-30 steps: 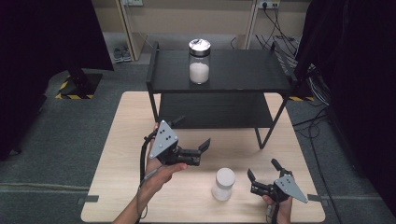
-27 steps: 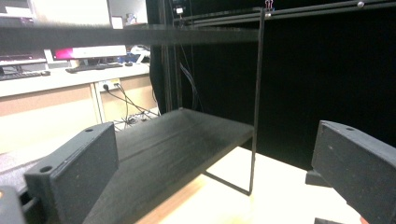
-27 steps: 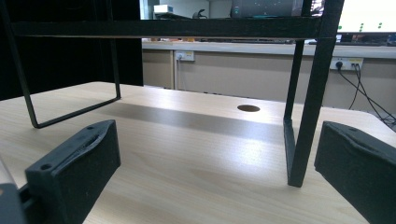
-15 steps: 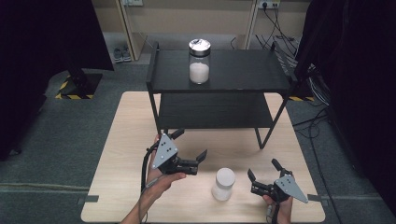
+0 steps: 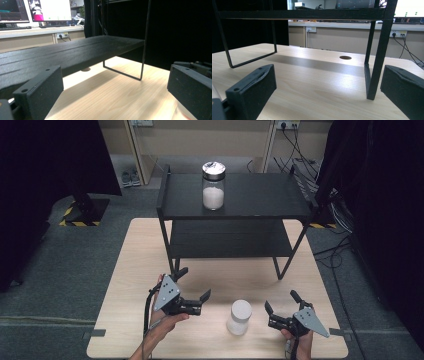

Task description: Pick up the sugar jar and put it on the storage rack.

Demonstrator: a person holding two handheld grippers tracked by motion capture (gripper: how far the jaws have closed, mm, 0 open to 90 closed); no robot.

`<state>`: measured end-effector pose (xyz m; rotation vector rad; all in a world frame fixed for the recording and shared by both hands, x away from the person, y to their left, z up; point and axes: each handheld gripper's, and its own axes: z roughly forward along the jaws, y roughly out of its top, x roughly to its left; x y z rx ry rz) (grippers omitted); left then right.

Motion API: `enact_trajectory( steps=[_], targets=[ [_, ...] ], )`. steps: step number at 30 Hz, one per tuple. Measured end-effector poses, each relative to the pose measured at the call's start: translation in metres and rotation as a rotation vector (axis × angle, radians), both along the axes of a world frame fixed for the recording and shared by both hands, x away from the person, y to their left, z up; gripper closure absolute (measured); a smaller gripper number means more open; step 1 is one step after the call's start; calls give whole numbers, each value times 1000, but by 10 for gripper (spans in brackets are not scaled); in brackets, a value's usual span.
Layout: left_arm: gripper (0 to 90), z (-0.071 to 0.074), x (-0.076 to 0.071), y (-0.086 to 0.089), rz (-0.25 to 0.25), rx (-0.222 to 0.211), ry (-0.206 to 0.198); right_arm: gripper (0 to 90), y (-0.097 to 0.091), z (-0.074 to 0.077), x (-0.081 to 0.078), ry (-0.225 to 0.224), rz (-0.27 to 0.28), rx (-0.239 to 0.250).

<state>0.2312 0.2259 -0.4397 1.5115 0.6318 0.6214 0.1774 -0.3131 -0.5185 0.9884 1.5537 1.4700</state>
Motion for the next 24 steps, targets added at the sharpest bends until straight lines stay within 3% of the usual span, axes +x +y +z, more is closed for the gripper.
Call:
enact_trajectory(
  steps=[18, 24],
  targets=[
    [1, -42, -11, 3, -5, 5, -13, 2, 0, 0, 0, -2, 1, 1],
    [1, -49, -15, 5, 1, 8, -14, 2, -1, 0, -1, -4, 1, 1]
  ],
)
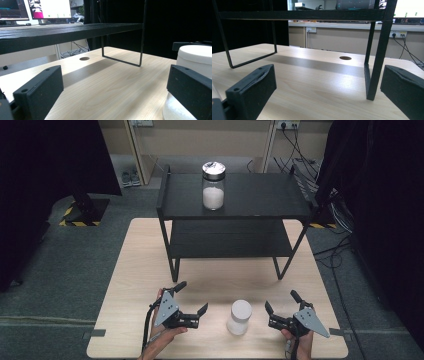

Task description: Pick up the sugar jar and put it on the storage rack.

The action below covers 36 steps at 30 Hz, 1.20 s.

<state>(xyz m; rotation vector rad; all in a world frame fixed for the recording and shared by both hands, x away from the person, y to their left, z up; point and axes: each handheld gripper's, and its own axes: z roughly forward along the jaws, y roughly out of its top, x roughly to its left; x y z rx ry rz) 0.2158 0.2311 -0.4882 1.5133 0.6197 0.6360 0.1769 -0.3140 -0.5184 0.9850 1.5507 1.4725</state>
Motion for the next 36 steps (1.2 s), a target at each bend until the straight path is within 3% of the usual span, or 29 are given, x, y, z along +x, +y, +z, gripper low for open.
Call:
enact_trajectory(
  steps=[14, 36],
  targets=[
    [1, 2, -1, 7, 4, -17, -13, 2, -2, 0, 1, 1, 5, -4],
    [1, -1, 1, 5, 6, -16, 14, 2, -3, 0, -1, 1, -2, -1]
  ],
)
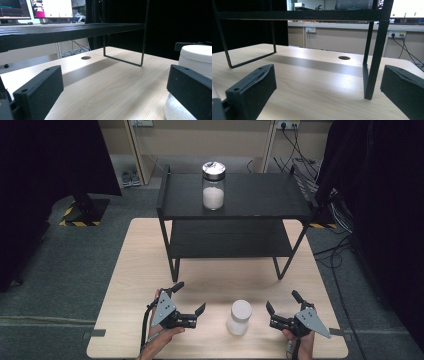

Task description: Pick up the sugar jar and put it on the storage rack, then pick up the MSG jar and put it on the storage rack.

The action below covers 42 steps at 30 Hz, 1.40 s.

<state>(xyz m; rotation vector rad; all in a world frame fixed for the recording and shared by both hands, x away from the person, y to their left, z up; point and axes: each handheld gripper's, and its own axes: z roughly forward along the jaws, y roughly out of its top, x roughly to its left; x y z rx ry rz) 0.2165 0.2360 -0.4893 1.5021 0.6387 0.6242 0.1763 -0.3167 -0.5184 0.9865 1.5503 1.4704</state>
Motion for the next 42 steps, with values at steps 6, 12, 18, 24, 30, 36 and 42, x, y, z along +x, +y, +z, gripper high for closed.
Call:
enact_trajectory(
  steps=[6, 12, 18, 24, 30, 36, 42],
  targets=[
    [1, 0, 0, 0, 5, -3, 3, 2, -1, 0, 0, 1, -1, 3],
    [1, 0, 0, -2, -5, 5, 1, 2, 0, 0, -1, -2, -1, 2],
    [1, 0, 1, -1, -1, -2, 1, 2, -1, 0, -1, -4, 0, 1],
    [2, -1, 0, -1, -1, 0, 2, 2, -1, 0, -1, -3, -1, 1],
    [1, -2, 1, 0, 9, -8, 10, 3, -1, 0, -1, 0, 4, 3],
    [1, -2, 2, 0, 9, -11, 14, 6, -4, 3, -3, 3, 31, 1],
    [1, -3, 3, 2, 13, -13, 20, 6, -4, 6, -7, 0, 58, 6]
  ],
)
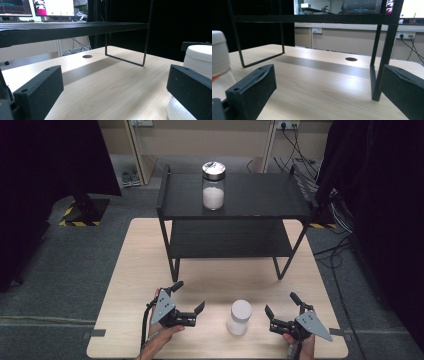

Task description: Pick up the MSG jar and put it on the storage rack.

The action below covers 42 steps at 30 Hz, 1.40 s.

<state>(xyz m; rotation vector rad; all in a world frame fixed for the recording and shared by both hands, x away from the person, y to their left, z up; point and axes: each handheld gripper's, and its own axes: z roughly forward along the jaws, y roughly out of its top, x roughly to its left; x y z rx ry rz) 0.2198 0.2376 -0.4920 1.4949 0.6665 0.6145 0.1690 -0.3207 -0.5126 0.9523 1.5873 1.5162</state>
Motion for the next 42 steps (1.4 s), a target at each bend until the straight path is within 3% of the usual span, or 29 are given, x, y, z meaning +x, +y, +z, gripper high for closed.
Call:
enact_trajectory(
  steps=[21, 32, 42],
  targets=[
    [2, 0, 1, 2, 11, -11, -1, 12, 8, 6, -27, -11, 139, -14],
    [2, -2, 2, 3, 17, -18, 11, 44, 14, 8, -27, -11, 226, -26],
    [1, -2, 3, 2, 15, -15, 13, 93, 26, 8, -17, 13, 283, -51]
  ],
)
